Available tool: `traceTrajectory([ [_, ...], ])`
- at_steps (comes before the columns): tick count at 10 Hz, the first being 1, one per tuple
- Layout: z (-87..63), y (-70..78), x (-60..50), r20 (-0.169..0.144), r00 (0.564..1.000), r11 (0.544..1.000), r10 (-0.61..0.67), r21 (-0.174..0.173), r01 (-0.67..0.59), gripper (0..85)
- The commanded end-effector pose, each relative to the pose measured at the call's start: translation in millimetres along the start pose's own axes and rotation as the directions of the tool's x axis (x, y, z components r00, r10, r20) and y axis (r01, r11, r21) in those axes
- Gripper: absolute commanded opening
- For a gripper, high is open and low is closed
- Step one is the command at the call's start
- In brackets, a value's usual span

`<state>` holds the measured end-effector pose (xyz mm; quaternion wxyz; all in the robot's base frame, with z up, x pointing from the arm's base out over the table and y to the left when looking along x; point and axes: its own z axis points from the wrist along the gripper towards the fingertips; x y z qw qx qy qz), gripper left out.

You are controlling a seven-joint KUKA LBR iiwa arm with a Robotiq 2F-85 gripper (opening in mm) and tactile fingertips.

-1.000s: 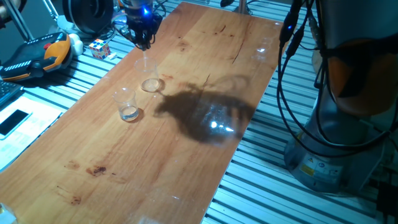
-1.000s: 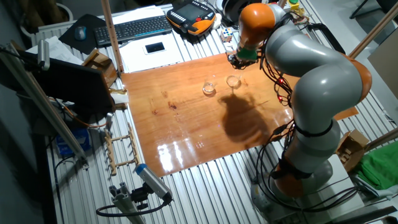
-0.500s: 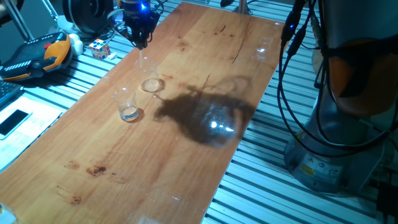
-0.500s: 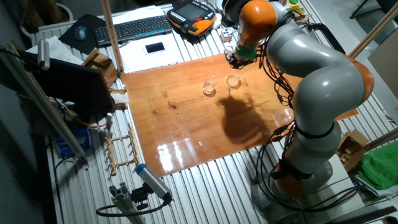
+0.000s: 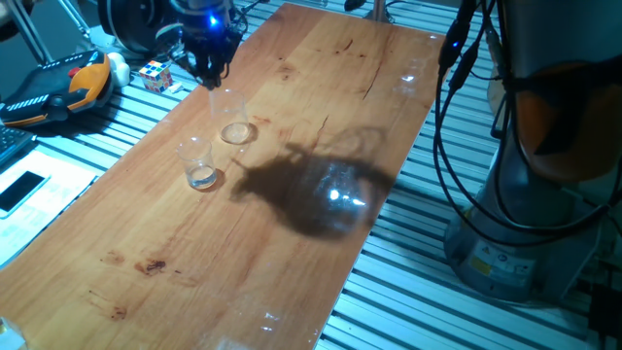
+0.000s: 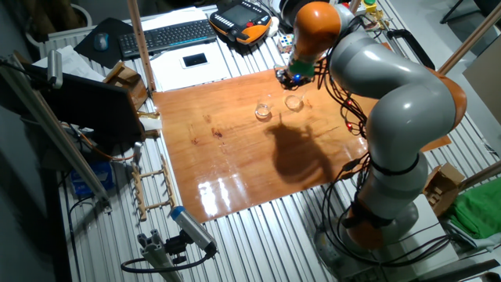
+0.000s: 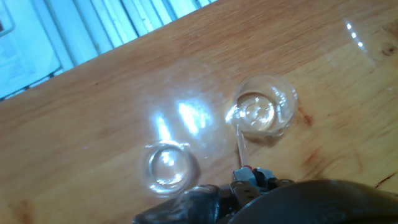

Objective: Transfer liquid using a dropper

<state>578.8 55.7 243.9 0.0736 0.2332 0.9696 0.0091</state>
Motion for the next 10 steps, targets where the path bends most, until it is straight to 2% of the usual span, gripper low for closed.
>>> traceTrajectory([
  [1, 1.6, 3.9, 3.6, 0.000, 1.000, 1.000, 0.004, -0.004, -0.004, 1.0],
  [5, 7.3, 15.6, 16.9, -0.012, 1.000, 0.999, 0.017, -0.032, -0.018, 1.0],
  [10, 17.8, 26.4, 24.2, -0.017, 0.999, 0.997, 0.042, -0.064, -0.043, 1.0],
])
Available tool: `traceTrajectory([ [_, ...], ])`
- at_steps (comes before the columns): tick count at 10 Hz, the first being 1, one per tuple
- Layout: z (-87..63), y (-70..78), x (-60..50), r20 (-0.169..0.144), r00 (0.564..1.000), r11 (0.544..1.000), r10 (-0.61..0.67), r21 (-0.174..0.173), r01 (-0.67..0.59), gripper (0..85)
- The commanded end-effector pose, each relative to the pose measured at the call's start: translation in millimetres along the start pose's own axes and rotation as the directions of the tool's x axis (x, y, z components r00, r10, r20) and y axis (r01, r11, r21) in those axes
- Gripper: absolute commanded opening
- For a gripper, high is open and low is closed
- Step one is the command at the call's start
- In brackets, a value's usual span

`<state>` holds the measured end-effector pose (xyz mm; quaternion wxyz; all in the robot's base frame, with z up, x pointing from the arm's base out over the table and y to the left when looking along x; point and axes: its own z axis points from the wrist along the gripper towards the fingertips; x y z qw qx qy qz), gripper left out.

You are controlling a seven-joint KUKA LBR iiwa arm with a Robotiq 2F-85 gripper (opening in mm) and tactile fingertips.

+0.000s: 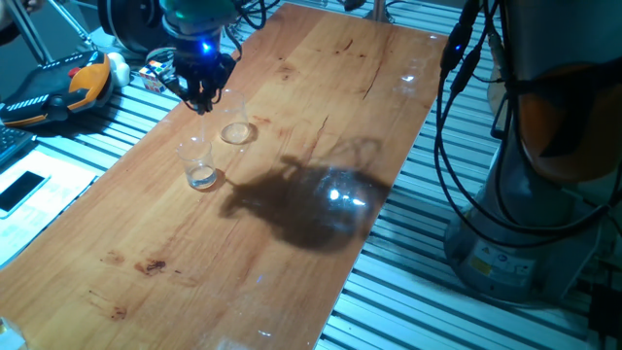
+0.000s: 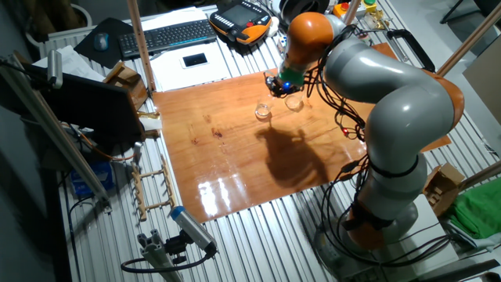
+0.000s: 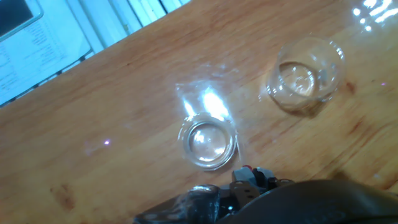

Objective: Transfer liquid using a dropper

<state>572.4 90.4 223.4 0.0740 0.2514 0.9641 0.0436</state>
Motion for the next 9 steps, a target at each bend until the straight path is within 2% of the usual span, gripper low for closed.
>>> traceTrajectory([
  [1, 3.9, 1.7, 0.7, 0.001, 1.000, 1.000, 0.004, 0.001, -0.004, 1.0],
  [5, 34.8, 10.3, -1.1, 0.023, 0.999, 0.999, 0.024, 0.028, -0.024, 1.0],
  [9, 55.3, 13.5, -4.0, 0.005, 0.999, 0.999, 0.036, 0.034, -0.036, 1.0],
])
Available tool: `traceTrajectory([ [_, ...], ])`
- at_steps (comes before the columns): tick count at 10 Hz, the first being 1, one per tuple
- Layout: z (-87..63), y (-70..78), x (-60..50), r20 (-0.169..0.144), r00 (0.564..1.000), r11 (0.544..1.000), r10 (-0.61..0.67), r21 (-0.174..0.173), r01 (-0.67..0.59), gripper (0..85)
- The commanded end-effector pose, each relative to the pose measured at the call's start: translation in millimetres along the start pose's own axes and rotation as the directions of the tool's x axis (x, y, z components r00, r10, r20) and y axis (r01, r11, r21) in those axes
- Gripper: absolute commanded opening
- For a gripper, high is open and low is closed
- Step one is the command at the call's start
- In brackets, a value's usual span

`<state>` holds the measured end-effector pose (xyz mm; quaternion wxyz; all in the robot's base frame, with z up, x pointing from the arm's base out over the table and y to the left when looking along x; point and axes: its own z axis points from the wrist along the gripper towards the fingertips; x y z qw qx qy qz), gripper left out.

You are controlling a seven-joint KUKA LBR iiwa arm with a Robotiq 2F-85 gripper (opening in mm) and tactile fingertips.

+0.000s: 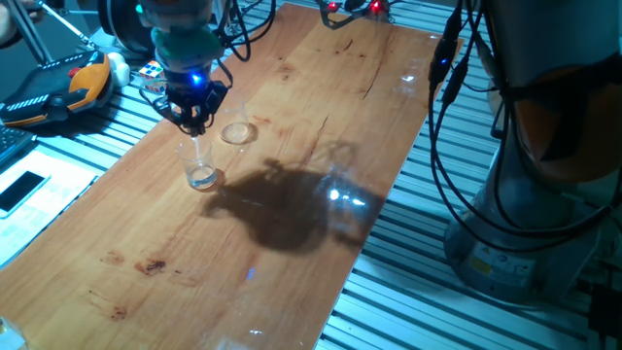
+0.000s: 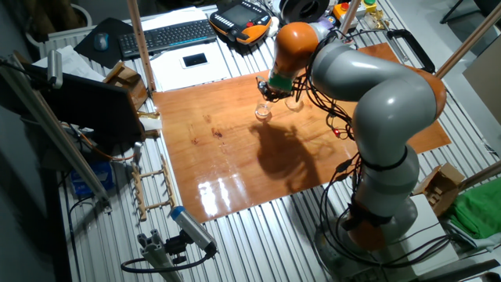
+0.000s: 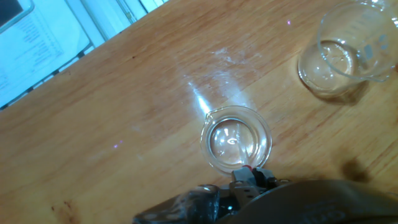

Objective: Transfer liquid using a dropper

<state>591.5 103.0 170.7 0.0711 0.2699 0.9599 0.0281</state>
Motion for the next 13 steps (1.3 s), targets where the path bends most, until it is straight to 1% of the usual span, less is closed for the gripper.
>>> traceTrajectory([
  [1, 2.8, 0.6, 0.5, 0.005, 1.000, 1.000, 0.001, 0.002, -0.001, 1.0],
  [2, 4.8, 0.9, 0.1, 0.008, 1.000, 1.000, -0.004, 0.011, 0.004, 1.0],
  [5, 12.7, 1.4, 0.1, 0.008, 1.000, 1.000, -0.002, 0.010, 0.002, 1.0],
  [7, 14.4, 1.3, -0.5, 0.008, 1.000, 1.000, -0.004, 0.011, 0.004, 1.0],
  [10, 21.5, 1.7, -1.7, 0.010, 1.000, 1.000, -0.007, 0.014, 0.007, 1.0],
  [13, 26.5, 1.2, -3.3, 0.004, 1.000, 1.000, -0.005, 0.010, 0.005, 1.0],
])
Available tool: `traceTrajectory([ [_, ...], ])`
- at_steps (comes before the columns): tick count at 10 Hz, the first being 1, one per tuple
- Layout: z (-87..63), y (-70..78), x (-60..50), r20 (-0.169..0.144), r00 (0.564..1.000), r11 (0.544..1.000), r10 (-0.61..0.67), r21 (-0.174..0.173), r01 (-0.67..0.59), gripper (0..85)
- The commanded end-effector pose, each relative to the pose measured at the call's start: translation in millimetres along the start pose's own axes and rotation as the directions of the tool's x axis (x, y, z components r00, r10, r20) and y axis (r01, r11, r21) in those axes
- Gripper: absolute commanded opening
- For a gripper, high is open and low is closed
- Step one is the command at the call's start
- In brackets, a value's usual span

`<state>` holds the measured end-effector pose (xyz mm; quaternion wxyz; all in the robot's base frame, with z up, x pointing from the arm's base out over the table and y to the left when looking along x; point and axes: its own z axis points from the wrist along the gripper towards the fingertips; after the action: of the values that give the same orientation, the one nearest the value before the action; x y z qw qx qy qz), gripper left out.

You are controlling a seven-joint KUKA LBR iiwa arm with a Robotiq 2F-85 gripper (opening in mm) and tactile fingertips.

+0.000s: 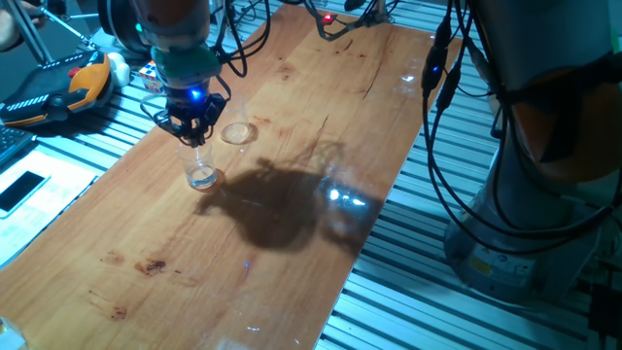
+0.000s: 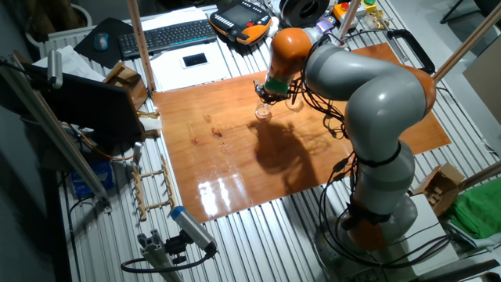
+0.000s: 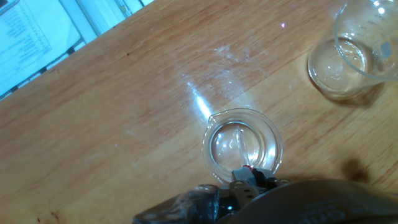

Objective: Transfer liquid using a dropper

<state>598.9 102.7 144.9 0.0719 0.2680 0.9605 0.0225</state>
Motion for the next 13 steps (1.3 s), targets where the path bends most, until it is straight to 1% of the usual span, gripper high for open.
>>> traceTrajectory([
  [1, 1.9, -0.1, -0.1, 0.001, 1.000, 1.000, 0.002, -0.001, -0.002, 1.0],
  [8, 8.0, 0.4, 1.3, 0.005, 1.000, 1.000, 0.000, -0.003, 0.000, 2.0],
  [9, 9.2, 0.5, 1.6, 0.008, 1.000, 1.000, 0.001, -0.004, -0.001, 3.7],
  [12, 9.7, 0.6, 2.1, 0.017, 1.000, 1.000, 0.007, -0.004, -0.007, 12.7],
  [13, 9.5, 0.7, 2.4, 0.019, 1.000, 1.000, 0.007, -0.005, -0.007, 13.3],
])
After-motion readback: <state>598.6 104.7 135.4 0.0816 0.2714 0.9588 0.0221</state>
